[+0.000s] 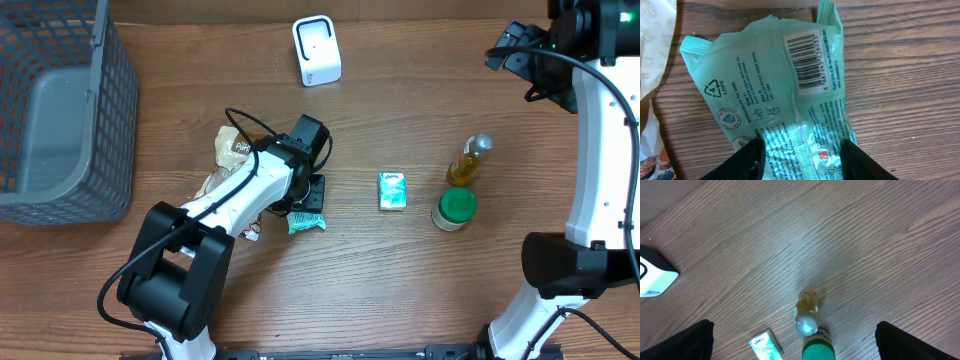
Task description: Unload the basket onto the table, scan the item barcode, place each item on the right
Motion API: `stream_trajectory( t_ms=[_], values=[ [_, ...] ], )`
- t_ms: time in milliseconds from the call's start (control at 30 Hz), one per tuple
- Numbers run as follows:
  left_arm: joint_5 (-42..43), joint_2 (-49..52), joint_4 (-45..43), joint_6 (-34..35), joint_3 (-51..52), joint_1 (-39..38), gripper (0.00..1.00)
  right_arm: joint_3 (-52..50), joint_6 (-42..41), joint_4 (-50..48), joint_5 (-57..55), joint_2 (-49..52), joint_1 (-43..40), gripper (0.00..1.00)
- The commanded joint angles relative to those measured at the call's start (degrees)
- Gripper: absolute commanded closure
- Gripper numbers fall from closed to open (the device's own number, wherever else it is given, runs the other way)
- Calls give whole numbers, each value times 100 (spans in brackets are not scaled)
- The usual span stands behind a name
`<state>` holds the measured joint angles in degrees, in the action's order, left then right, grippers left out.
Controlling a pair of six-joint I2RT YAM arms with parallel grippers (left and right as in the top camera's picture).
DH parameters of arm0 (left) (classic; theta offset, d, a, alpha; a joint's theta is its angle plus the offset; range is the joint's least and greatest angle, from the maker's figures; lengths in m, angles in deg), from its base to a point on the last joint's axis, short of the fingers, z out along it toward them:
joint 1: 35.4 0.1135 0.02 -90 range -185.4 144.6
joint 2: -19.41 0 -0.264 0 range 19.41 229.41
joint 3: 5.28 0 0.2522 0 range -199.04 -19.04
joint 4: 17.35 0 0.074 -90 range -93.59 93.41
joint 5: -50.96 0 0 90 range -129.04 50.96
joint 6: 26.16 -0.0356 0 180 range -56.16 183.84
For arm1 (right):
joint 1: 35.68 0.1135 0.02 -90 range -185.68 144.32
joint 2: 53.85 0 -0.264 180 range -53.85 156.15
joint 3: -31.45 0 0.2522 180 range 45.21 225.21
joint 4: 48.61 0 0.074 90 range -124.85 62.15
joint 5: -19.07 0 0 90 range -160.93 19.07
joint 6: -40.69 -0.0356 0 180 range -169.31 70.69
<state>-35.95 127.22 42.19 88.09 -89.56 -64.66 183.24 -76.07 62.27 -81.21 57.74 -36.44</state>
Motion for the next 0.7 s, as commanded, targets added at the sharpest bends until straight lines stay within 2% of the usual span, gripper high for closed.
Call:
stream_trajectory(
  t_ms=[0,200,267,533,667],
  values=[
    [-201,68,70,59,105,-9,49,72,17,-13,31,-101,-28,0],
    [-201,68,98,59,105,-9,53,72,17,-13,31,-101,-28,0],
    [-203,68,160,61,103,-7,69,72,17,-13,31,-101,-28,0],
    [-319,28,916,17,-1259,260,59,72,17,-13,31,-101,-28,0],
    [-684,33,922,74,-1403,271,60,72,17,-13,31,-101,-28,0]
  ],
)
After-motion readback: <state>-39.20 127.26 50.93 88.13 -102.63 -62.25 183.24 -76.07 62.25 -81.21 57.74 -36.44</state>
